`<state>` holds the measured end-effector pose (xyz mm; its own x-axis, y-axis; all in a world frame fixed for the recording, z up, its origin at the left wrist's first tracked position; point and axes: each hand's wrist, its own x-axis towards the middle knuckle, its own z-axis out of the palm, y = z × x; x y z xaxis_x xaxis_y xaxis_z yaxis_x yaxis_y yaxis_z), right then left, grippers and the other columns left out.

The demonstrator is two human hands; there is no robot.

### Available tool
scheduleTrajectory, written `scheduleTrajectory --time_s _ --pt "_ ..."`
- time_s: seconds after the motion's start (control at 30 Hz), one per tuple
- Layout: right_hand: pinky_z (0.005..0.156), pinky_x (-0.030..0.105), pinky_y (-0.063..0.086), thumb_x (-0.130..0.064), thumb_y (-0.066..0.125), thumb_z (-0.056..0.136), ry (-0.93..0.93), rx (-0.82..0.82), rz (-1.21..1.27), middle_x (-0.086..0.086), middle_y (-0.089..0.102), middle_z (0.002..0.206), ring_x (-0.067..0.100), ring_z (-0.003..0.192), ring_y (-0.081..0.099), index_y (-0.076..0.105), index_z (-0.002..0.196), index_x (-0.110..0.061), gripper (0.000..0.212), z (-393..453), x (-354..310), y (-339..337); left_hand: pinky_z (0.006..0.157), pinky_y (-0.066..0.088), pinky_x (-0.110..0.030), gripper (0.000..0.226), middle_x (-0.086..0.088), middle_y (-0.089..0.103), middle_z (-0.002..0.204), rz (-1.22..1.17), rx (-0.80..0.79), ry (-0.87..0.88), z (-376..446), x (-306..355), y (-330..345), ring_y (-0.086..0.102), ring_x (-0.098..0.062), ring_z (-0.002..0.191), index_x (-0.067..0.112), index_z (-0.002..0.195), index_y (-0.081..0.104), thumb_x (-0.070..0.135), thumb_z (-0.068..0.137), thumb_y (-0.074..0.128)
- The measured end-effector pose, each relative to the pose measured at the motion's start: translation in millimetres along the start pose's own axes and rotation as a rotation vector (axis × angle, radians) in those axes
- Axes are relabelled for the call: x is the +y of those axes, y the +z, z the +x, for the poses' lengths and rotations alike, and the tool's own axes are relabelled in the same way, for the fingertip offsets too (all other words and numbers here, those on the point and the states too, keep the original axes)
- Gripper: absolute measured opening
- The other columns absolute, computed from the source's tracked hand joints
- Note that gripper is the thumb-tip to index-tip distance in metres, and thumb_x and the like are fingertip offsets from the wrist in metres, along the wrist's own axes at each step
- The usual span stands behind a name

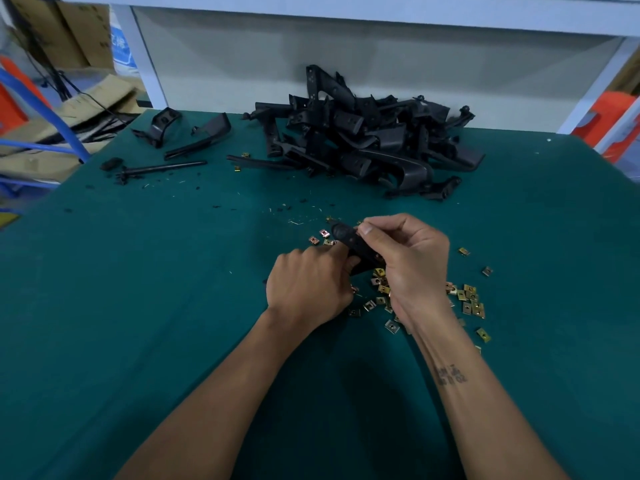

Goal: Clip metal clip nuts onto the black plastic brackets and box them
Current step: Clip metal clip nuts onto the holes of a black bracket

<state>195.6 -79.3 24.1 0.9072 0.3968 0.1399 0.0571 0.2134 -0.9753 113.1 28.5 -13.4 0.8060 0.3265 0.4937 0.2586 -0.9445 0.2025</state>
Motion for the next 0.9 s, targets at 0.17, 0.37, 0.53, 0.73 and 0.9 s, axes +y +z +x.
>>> scheduleTrajectory --time_s 0.17,0.37,0.53,0.73,0.9 --pt "0.068 0.019 0.054 -0.003 0.080 0.084 -0.048 -0.027 -0.074 -0.004 0.075 0.073 0.006 0.069 0.066 0.078 0.073 -0.024 0.024 2 4 -2 0.053 0.030 -0.032 0.027 -0.004 0.067 0.070 -0.048 -0.032 -0.020 1 -3 1 0.058 -0.039 0.057 0.018 0.083 0.055 0.041 0.094 0.043" --pt "0.070 0.022 0.054 -0.016 0.068 0.090 -0.196 -0.028 -0.167 -0.005 0.075 0.080 0.008 0.076 0.069 0.076 0.084 -0.021 0.011 -3 9 -2 0.055 0.027 -0.033 0.024 -0.004 0.066 0.071 -0.078 -0.046 -0.020 1 -5 3 0.058 -0.039 0.061 0.025 0.079 0.044 0.042 0.094 0.041" --pt "0.062 0.012 0.049 -0.002 0.072 0.089 -0.274 -0.051 -0.270 -0.012 0.074 0.078 -0.001 0.068 0.068 0.074 0.086 -0.023 0.021 -6 16 0 0.056 0.028 -0.035 0.034 -0.008 0.064 0.074 -0.088 -0.056 -0.022 1 -5 2 0.058 -0.042 0.065 0.023 0.086 0.053 0.045 0.093 0.027" --pt "0.077 0.023 0.055 -0.009 0.066 0.085 -0.294 -0.094 -0.267 -0.012 0.075 0.087 0.005 0.085 0.071 0.073 0.085 -0.026 0.018 -9 13 4 0.057 0.026 -0.035 0.025 -0.009 0.064 0.075 -0.149 -0.062 -0.071 3 -7 0 0.058 -0.041 0.067 0.030 0.078 0.039 0.047 0.089 0.023" --pt "0.061 0.027 0.046 -0.013 0.057 0.086 -0.239 -0.230 -0.292 0.003 0.070 0.079 0.005 0.067 0.060 0.073 0.083 -0.014 0.017 0 2 -4 0.057 0.025 -0.034 0.038 -0.009 0.066 0.076 -0.095 -0.058 -0.036 2 -7 4 0.061 -0.040 0.067 0.021 0.085 0.061 0.047 0.095 0.036"
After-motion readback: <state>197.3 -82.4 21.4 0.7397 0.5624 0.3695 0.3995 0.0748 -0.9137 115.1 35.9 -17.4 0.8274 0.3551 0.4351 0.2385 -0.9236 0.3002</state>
